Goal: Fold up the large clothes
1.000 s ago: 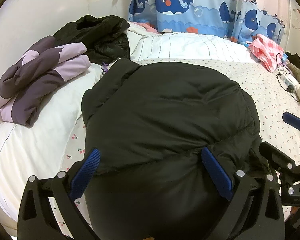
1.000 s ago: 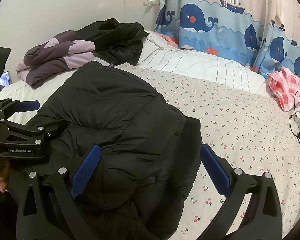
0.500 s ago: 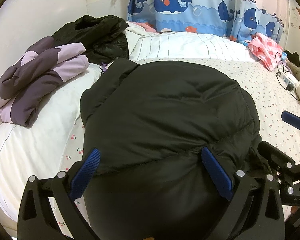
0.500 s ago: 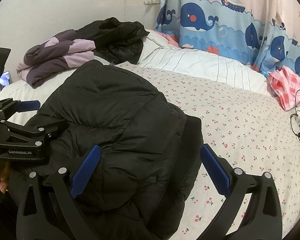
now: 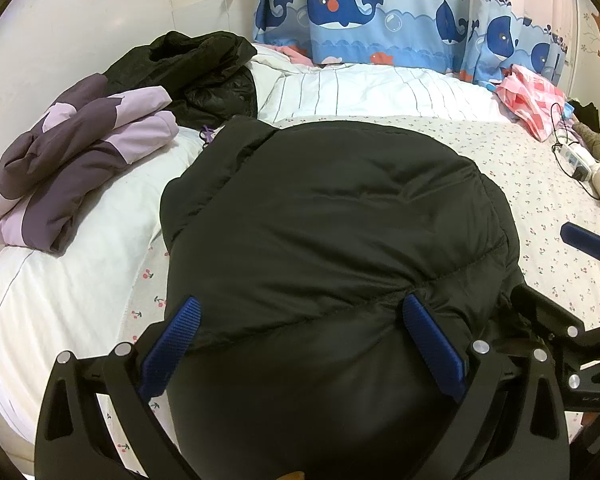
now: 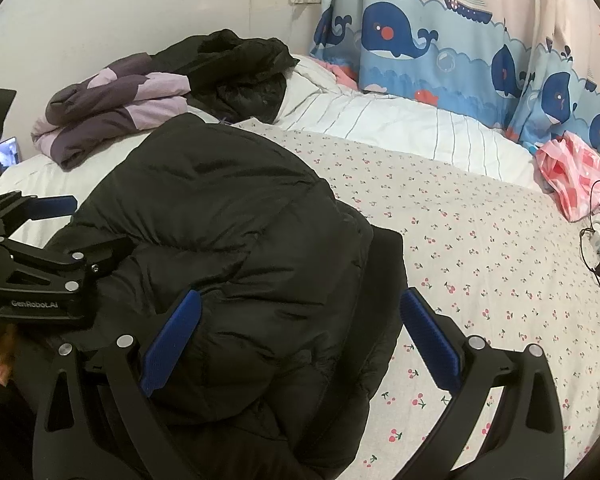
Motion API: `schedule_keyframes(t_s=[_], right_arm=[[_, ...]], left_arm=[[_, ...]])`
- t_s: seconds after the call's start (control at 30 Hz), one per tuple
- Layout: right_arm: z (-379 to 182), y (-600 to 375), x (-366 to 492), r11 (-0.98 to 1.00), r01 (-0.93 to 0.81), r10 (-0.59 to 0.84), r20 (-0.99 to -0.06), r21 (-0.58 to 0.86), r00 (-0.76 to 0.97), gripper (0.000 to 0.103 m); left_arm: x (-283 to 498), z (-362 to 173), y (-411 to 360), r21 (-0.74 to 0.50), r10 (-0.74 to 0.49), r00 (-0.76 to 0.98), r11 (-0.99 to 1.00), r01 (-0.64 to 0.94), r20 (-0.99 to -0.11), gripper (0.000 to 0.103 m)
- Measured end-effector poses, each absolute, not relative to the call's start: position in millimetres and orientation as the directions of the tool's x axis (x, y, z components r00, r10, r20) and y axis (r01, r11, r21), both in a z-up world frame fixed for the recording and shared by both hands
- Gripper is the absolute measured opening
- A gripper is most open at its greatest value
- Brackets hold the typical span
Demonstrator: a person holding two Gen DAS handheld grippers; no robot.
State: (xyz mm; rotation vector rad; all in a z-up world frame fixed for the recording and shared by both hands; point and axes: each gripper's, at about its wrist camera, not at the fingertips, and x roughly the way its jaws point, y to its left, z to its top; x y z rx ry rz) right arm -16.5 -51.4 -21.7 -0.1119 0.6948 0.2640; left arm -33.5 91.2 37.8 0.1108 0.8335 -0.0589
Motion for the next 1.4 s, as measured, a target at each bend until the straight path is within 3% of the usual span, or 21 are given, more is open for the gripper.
schedule_keyframes(t_s=[0.8, 1.4], right_arm=[[-23.2, -46.5, -15.1, 0.959, -0.28, 0.192, -0.655, -0.031, 0.731, 0.096], [-25.2, -56.0, -8.2, 0.954, -0.286, 0.273, -0.673, 0.095, 0.688, 0.096]], left_arm=[[-31.6, 38.3, 93.6, 0.078, -0.006, 0.671, 0.992, 0.095, -0.742, 0.097], [-28.8, 40.0, 101.5, 0.107, 0.017, 0.676, 0.99, 0.091, -0.737, 0.097]])
